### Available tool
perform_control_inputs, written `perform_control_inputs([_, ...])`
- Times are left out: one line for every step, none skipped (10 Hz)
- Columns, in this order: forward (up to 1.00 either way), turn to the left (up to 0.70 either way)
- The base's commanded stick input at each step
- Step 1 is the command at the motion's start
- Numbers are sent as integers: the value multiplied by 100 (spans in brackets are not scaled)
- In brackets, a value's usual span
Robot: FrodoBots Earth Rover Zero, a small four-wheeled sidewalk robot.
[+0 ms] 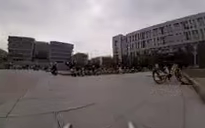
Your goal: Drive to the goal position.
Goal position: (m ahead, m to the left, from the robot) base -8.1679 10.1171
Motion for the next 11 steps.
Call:
perform_control_inputs([0,65])
perform_control_inputs([0,65])
perform_control_inputs([0,65])
perform_control_inputs([0,65])
perform_control_inputs([0,65])
perform_control_inputs([0,65])
perform_control_inputs([0,65])
perform_control_inputs([0,65])
perform_control_inputs([0,65])
perform_control_inputs([0,65])
perform_control_inputs([0,65])
